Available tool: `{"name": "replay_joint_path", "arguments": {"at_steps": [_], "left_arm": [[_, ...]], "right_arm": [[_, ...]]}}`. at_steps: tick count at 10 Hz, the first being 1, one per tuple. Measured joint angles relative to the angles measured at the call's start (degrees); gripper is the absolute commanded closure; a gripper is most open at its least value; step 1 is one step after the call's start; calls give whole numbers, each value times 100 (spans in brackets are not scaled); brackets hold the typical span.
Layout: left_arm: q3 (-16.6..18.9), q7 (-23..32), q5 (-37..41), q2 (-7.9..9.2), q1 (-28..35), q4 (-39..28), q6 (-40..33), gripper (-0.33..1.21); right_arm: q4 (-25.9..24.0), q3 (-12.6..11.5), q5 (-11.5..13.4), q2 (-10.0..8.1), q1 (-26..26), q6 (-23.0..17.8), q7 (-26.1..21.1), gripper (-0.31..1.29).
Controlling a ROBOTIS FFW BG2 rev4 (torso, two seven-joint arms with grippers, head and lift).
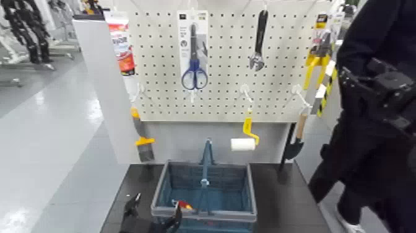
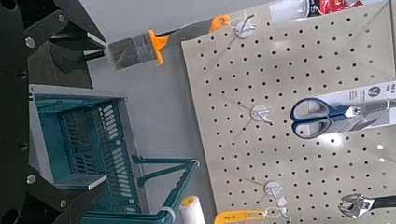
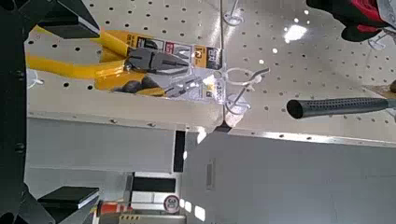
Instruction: Put the yellow pliers into the crate.
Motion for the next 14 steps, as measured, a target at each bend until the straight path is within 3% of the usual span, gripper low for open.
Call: {"name": "replay_joint_path", "arguments": {"at_steps": [7, 10, 12, 13, 14], "left_arm": [[-62, 0, -1, 1, -62, 7, 9, 28], [-90, 0, -1, 1, -93, 9, 9, 28], [-99, 0, -2, 1, -105, 10, 9, 28], [-102, 0, -5, 1, -109, 16, 9, 28], [-107, 0, -9, 1, -118, 18, 9, 28]], "right_arm": [[1725, 710, -623, -149, -1341, -278, 886, 12], [2222, 1007, -833, -183, -1763, -283, 1279, 14], [2447, 1169, -874, -199, -1957, -198, 1474, 39], [2481, 1206, -879, -204, -1991, -136, 1489, 65], [2515, 1236, -879, -206, -2033, -79, 1551, 104]]}}
